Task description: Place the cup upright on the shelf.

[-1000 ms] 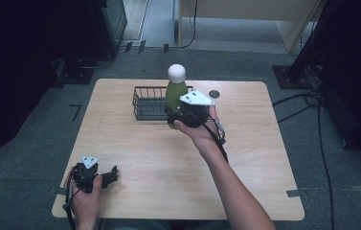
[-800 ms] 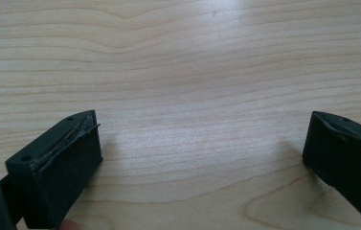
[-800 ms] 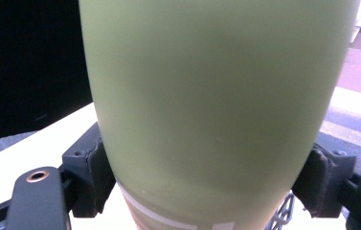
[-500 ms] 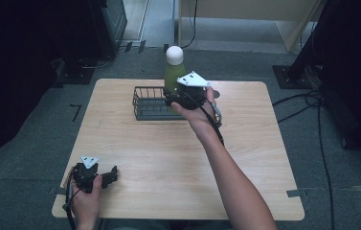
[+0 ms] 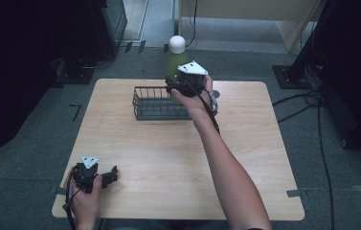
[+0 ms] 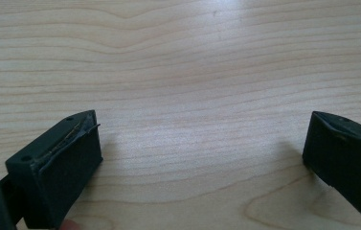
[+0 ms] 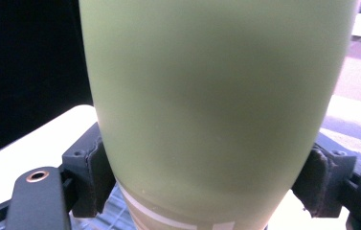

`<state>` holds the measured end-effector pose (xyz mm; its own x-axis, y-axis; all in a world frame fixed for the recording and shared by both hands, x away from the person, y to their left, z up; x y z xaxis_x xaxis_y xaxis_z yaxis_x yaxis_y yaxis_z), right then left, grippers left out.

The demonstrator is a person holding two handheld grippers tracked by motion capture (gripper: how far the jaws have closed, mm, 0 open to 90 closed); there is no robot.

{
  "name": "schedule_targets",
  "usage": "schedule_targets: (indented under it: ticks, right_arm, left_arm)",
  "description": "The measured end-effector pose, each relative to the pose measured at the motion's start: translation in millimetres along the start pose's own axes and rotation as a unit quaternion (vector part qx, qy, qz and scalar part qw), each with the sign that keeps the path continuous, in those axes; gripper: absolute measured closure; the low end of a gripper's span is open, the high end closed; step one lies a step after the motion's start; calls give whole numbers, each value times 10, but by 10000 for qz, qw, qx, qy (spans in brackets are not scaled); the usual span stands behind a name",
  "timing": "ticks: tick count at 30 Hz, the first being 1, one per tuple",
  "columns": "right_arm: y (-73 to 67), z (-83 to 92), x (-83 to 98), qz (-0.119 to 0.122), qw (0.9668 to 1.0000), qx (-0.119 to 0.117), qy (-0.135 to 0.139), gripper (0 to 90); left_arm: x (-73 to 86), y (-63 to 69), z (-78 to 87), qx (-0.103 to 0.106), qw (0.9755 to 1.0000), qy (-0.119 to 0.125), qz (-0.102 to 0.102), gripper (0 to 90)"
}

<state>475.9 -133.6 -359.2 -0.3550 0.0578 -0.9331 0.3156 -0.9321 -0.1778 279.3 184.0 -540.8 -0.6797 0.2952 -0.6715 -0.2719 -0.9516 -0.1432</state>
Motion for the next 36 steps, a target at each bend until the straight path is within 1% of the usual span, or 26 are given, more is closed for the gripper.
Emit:
schedule_targets:
  ticks: [5,9,11,12,13,16,20,24,25,31,36]
  right_arm:
    - [99,-119,63,-52,9998,208,19,206]
    - [154,-190,111,-59,9995,295,41,206]
    - [172,-226,145,-156,9995,264,10,206]
    - [172,-226,145,-156,9995,264,10,206]
    - [179,-264,189,-189,9995,230,-49,207]
    - [185,-309,250,-153,9995,248,-105,206]
    - [193,-369,340,-235,9993,177,-216,206]
    - [192,-413,418,-221,9991,178,-318,206]
    - [192,-418,429,-227,9993,171,-262,206]
    - [206,-419,431,-260,9992,127,-267,206]
    - [228,-418,427,-344,9989,78,-294,203]
  left_arm:
    - [0,-1,0,1,10000,-2,-5,0]
    - [0,0,0,2,10000,1,-4,0]
    - [0,-1,0,1,10000,-2,-6,0]
    - [0,-1,0,1,10000,-2,-6,0]
    - [0,-1,0,0,10000,-2,-8,0]
    - [0,0,0,0,10000,-2,-2,0]
    - [0,1,1,1,10000,-4,3,0]
    - [0,0,0,1,10000,-2,1,0]
    - [0,0,0,2,10000,-1,-3,0]
    - [0,0,0,1,10000,-2,-2,0]
    - [0,0,0,0,10000,-2,-3,0]
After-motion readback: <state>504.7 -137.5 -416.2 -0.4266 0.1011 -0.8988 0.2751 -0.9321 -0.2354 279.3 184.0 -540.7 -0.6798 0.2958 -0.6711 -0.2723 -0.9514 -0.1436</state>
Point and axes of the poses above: each handheld gripper's, and its own axes: z roughly backward along the jaws, x roughly out of its underside, y roughly to its right, the point moved 3 cm from there along -z, roughly forward along the jaws, and after that the axes turned 11 degrees about -z, right-handed, at the moved point
